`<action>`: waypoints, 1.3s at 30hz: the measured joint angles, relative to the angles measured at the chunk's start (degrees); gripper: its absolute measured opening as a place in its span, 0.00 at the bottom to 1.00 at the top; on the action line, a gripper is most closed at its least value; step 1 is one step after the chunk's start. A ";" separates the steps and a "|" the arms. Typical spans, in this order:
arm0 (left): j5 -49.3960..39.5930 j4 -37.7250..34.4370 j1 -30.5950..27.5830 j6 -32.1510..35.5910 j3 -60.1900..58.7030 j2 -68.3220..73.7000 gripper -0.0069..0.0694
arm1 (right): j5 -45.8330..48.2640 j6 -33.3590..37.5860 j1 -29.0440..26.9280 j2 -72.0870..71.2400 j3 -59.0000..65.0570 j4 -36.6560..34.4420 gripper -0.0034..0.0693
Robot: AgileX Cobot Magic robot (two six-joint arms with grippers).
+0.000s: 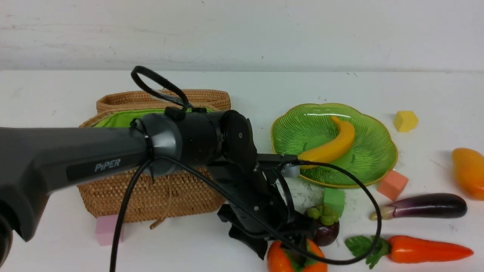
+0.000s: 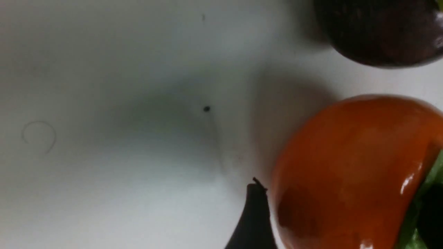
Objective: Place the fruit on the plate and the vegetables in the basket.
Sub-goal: Grab a tomato with your left arm and place it on the plate on the right.
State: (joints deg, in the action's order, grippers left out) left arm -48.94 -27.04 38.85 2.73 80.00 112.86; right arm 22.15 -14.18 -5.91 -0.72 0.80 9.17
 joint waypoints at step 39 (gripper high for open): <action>-6.97 0.17 -0.05 -2.73 2.94 -9.27 0.07 | 0.00 0.00 0.00 0.00 0.00 0.00 0.38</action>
State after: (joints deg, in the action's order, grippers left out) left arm -55.91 -26.87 38.79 0.00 82.94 103.59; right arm 22.15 -14.18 -5.91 -0.72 0.80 9.17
